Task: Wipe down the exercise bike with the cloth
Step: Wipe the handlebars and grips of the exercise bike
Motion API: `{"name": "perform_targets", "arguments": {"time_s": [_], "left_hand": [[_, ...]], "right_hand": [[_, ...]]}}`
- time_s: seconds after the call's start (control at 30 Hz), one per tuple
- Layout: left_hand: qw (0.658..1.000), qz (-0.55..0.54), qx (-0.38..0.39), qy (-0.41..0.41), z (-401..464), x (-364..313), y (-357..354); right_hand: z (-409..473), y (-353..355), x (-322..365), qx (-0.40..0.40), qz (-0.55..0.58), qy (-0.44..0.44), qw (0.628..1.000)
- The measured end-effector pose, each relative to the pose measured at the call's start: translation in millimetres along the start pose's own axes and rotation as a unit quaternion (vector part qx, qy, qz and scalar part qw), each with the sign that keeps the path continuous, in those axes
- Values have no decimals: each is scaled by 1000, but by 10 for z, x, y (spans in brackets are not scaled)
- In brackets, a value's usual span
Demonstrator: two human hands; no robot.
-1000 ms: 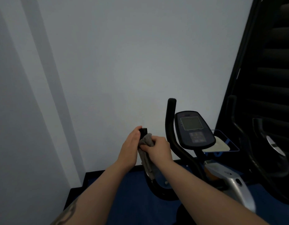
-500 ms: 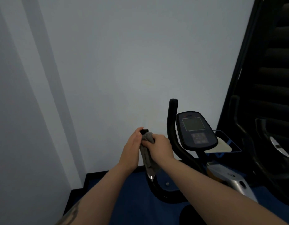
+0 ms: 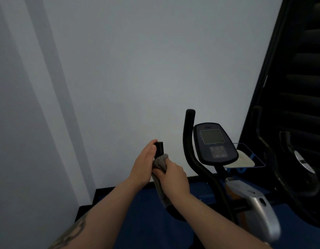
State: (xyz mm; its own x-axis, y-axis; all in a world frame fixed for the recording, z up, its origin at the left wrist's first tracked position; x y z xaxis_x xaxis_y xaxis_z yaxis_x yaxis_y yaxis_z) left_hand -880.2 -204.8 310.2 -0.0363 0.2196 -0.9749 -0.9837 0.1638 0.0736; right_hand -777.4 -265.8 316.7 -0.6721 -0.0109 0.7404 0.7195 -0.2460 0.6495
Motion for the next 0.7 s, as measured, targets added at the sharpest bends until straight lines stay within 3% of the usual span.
{"name": "perform_targets", "arguments": {"time_s": [0.4, 0.57, 0.7], "left_hand": [[999, 35, 32, -21, -9, -14, 72], [998, 39, 35, -33, -20, 43, 72], [997, 53, 51, -24, 26, 34, 136]], "right_hand": [[366, 110, 137, 25, 58, -26, 998], [268, -29, 43, -36, 75, -24, 996], [323, -1, 70, -34, 9, -11, 999]]}}
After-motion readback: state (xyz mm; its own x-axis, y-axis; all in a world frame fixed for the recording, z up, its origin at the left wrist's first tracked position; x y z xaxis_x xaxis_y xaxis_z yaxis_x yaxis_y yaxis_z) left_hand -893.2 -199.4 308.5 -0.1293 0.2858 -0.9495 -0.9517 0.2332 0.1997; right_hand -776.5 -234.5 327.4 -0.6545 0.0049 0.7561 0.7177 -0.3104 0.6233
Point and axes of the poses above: each hand's wrist, its own z-axis towards the middle knuckle, its own y-axis out of the back of the hand, x = y × z, the point moved 2 cm from there along z, towards the middle knuckle, and after that the axes turned 1 degree about -y, right-handed, at the moved point
